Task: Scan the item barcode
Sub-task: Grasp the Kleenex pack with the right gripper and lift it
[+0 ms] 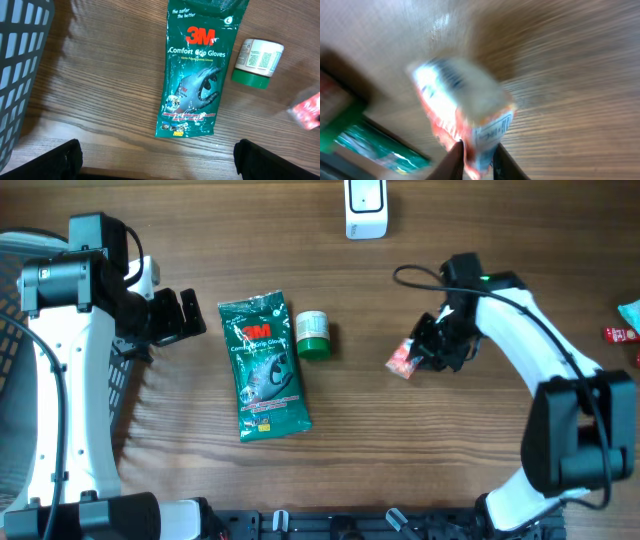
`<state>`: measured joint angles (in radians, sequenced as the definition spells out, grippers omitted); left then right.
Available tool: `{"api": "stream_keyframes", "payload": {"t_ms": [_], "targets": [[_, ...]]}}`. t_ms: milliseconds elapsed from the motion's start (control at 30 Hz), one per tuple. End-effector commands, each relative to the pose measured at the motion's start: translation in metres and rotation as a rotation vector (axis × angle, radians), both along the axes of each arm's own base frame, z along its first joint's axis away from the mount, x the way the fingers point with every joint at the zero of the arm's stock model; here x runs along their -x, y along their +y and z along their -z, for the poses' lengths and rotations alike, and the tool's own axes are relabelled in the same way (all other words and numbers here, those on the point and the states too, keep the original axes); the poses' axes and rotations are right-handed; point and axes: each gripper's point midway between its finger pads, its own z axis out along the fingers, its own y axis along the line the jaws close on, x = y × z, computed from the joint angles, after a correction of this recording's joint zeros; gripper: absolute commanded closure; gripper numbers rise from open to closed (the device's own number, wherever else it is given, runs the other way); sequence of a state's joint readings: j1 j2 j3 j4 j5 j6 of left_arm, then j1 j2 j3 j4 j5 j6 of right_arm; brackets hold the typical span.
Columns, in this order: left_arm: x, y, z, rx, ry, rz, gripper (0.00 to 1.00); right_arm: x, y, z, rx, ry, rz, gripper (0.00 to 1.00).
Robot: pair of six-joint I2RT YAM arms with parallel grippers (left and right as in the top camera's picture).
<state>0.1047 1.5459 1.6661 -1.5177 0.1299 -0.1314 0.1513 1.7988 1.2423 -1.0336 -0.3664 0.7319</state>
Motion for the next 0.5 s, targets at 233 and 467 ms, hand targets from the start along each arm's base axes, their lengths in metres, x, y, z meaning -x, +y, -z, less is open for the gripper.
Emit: {"api": "stream_keyframes", "payload": {"t_ms": [233, 467], "targets": [[0.002, -0.002, -0.004, 0.013, -0.018, 0.019, 0.00, -0.022, -0.009, -0.013, 0.089, -0.071, 0.178, 0.34], [0.002, -0.002, -0.004, 0.013, -0.019, 0.019, 0.00, -0.060, -0.016, -0.014, 0.166, -0.499, -0.709, 0.00]]}}
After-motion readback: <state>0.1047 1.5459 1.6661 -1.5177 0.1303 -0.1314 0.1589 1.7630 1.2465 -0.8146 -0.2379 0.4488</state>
